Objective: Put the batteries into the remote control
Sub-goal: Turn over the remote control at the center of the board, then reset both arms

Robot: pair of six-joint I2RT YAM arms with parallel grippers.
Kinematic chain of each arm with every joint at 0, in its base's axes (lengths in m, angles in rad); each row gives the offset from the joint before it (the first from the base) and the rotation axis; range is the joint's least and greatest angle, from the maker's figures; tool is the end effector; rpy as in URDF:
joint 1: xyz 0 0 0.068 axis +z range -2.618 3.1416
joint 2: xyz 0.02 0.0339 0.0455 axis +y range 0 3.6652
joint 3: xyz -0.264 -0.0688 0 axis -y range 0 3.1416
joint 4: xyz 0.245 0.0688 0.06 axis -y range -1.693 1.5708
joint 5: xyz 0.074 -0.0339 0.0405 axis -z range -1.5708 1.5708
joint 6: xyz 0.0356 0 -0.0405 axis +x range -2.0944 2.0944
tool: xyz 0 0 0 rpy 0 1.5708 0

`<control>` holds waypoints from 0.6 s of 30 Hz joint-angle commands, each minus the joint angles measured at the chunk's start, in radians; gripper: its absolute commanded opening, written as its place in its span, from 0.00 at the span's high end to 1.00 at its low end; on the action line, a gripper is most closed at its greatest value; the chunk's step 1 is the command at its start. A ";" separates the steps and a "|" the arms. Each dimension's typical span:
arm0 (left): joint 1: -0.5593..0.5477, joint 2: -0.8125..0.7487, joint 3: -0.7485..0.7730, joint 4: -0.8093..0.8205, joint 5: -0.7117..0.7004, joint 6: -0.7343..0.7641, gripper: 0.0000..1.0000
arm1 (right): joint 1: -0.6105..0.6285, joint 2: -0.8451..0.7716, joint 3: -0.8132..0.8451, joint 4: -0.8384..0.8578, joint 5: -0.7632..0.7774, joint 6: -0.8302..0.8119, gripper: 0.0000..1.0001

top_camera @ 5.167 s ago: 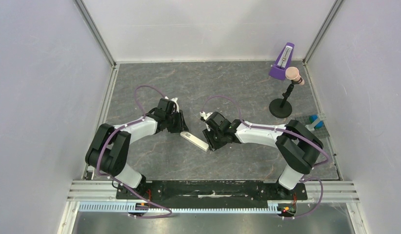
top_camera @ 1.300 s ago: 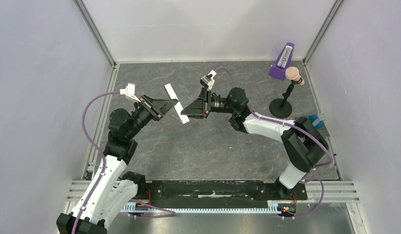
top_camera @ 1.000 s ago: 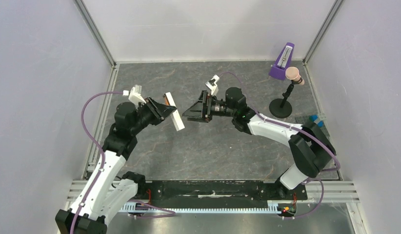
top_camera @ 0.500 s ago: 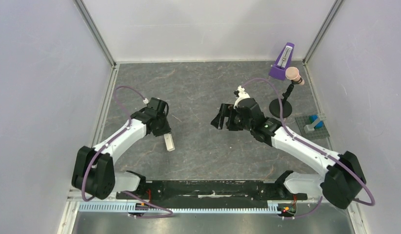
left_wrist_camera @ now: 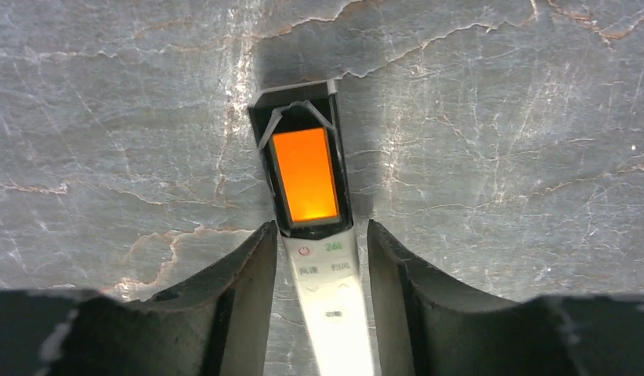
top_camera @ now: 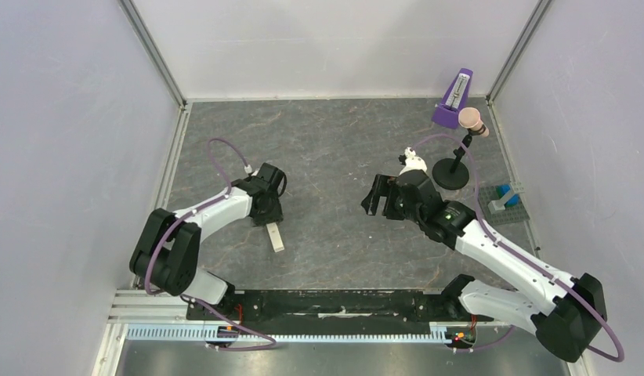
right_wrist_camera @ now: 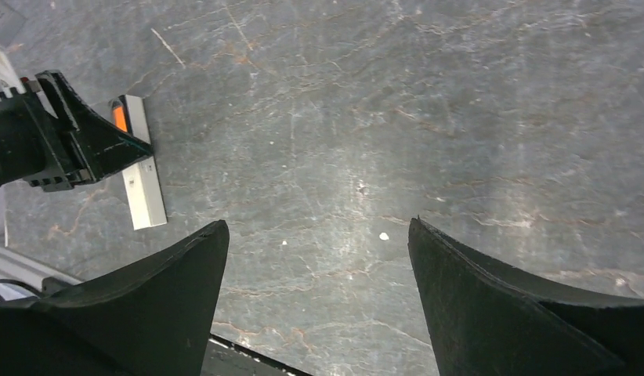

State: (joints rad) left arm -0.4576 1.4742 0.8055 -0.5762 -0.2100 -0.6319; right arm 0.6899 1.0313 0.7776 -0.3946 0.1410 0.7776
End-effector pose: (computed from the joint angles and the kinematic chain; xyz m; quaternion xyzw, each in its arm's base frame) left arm 0.2355 -0.1077 0.1684 -0.1024 0.9761 0.0048 0.1916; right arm 0.1757 0.1385 0.2706 0.0705 0.8910 0.2505 0.3720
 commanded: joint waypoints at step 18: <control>-0.006 -0.624 0.240 -0.371 -0.018 0.111 0.18 | 0.004 -0.328 0.173 -0.451 0.545 0.035 0.02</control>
State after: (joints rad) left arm -0.4587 1.0359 0.9466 -0.8360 -0.2611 -0.6186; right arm 0.6899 0.7628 0.8513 -0.6998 0.4889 0.7788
